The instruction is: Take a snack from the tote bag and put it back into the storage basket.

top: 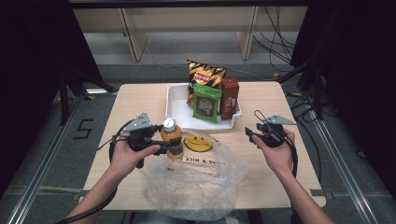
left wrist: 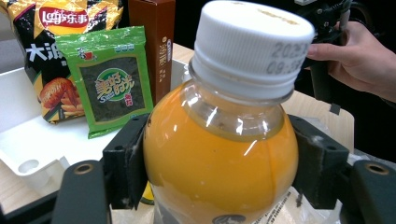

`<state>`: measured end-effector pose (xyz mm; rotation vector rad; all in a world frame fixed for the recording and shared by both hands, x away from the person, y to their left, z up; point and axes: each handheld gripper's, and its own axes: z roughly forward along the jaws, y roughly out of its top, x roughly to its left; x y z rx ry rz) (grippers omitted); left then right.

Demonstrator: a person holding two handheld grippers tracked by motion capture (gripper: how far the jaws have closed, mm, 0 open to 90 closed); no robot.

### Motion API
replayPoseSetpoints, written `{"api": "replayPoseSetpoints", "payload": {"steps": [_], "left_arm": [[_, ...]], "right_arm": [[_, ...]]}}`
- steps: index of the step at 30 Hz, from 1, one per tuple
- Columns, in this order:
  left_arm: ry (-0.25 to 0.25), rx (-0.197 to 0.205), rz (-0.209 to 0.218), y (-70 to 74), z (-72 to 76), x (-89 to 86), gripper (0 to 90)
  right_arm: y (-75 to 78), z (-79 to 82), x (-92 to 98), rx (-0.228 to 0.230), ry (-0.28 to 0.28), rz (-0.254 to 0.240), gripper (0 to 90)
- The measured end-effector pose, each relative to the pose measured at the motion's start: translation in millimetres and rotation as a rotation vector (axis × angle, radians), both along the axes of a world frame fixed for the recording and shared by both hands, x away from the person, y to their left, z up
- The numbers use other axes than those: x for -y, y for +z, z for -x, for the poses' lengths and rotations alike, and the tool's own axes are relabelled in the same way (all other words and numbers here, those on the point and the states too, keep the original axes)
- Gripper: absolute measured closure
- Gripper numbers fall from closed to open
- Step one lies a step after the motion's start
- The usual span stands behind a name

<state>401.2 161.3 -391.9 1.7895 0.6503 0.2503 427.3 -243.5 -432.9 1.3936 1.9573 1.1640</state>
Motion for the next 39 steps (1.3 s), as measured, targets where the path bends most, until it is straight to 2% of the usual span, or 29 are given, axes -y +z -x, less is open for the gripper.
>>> {"api": "replayPoseSetpoints", "payload": {"steps": [3, 5, 9, 11, 13, 16, 23, 27, 30, 31, 33, 34, 36, 39], "left_arm": [[-0.001, 0.007, -0.002, 2.6, -1.6, -0.5, 30.0], [-0.003, 0.010, 0.001, 3.7, -2.6, -0.6, 30.0], [-0.001, 0.012, 0.001, 5.7, -4.4, -0.9, 30.0], [-0.002, 0.011, -0.001, 6.3, -5.4, -0.8, 30.0], [-0.001, 0.012, -0.001, 7.0, -6.7, 0.0, 30.0], [-0.015, 0.016, 0.000, 8.3, -9.3, 0.4, 30.0], [-0.015, 0.024, -0.002, 12.2, -15.1, 1.3, 30.0], [-0.016, 0.021, -0.002, 13.2, -18.4, 1.6, 30.0], [-0.020, 0.025, -0.005, 14.9, -21.0, 1.9, 30.0], [-0.022, 0.024, -0.002, 15.3, -21.9, 2.1, 30.0], [-0.026, 0.027, -0.006, 16.4, -23.8, 2.4, 30.0], [-0.030, 0.027, -0.005, 16.5, -24.6, 2.9, 30.0], [-0.036, 0.025, -0.009, 16.8, -27.5, 4.0, 30.0], [-0.044, 0.026, -0.011, 17.1, -31.0, 6.7, 30.0]], "right_arm": [[0.4, 0.8, -0.2, -0.008, 0.000, -0.005, 46.9], [0.3, -0.7, 3.5, 0.007, 0.034, 0.020, 46.9], [0.4, -1.1, 3.9, 0.012, 0.015, 0.022, 46.9], [0.5, -0.5, 3.5, -0.001, 0.018, 0.005, 47.0], [0.6, -0.2, 4.1, -0.009, 0.013, 0.019, 46.9], [0.2, -0.9, 4.0, 0.003, 0.021, 0.011, 46.9], [0.9, -0.2, 4.4, -0.004, 0.020, 0.002, 46.9], [0.1, -2.0, 6.3, 0.011, 0.011, 0.034, 46.9], [0.3, -1.6, 6.4, 0.007, 0.004, 0.022, 46.9], [0.7, 0.4, 4.0, -0.013, -0.016, -0.003, 46.9], [-0.2, 1.0, 5.5, -0.011, -0.017, 0.003, 46.9], [-1.3, -0.5, 9.2, 0.009, 0.007, 0.027, 47.0], [-1.5, 1.5, 9.8, -0.007, -0.001, 0.014, 46.9], [-1.9, 3.7, 12.9, -0.002, -0.009, 0.006, 46.9]]}}
